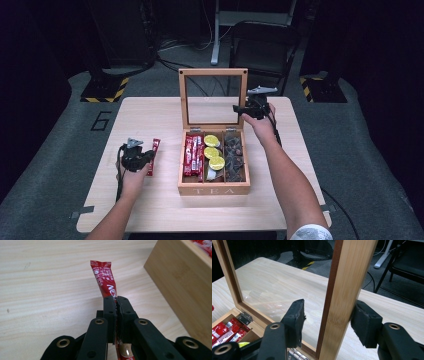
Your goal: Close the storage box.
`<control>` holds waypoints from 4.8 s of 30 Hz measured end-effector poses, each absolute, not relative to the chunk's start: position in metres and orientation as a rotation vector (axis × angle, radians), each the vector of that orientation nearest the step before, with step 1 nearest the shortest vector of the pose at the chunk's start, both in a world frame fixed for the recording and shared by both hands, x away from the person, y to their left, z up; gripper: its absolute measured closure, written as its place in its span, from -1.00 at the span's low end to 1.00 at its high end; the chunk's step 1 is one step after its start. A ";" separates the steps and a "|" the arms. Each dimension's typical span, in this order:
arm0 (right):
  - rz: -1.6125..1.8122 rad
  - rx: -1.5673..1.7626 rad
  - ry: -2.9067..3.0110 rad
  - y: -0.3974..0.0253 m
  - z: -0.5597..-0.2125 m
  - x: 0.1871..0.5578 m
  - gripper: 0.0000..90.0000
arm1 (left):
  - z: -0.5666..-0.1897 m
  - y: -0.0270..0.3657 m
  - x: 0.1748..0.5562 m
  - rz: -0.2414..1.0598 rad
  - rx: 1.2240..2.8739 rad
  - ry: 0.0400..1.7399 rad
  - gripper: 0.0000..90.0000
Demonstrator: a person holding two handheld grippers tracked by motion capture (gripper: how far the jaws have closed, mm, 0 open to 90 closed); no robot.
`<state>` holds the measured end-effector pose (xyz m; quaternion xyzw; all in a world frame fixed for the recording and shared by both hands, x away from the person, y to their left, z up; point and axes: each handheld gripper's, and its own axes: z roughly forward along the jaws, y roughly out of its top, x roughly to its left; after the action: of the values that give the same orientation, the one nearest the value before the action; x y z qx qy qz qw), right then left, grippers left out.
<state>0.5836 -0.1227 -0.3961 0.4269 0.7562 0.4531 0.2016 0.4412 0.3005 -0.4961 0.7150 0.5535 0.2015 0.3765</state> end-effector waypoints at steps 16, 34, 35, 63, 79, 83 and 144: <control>1.272 1.201 2.112 -0.123 -0.396 0.585 0.02 | -0.517 0.312 0.441 0.508 1.847 1.489 0.75; 1.290 1.202 2.116 -0.122 -0.397 0.588 -0.03 | -0.510 0.310 0.440 0.541 1.827 1.481 0.17; 1.291 1.199 2.117 -0.122 -0.397 0.589 -0.03 | -0.509 0.310 0.439 0.542 1.826 1.483 0.16; 1.285 1.204 2.120 -0.124 -0.394 0.586 0.13 | -0.461 0.291 0.442 0.550 1.801 1.376 0.12; 1.253 1.176 2.131 -0.128 -0.389 0.580 0.30 | -0.438 0.276 0.446 0.571 1.812 1.314 0.11; 1.253 1.156 2.135 -0.129 -0.388 0.577 0.32 | -0.432 0.272 0.448 0.571 1.815 1.302 0.11; 1.256 0.995 2.106 -0.135 -0.392 0.516 0.39 | -0.329 0.212 0.468 0.606 1.761 1.011 0.17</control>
<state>0.5157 -0.1353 -0.3918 0.3646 0.7716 0.4601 0.2449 0.4679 0.2116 -0.3292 0.7247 0.4162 0.2494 0.4893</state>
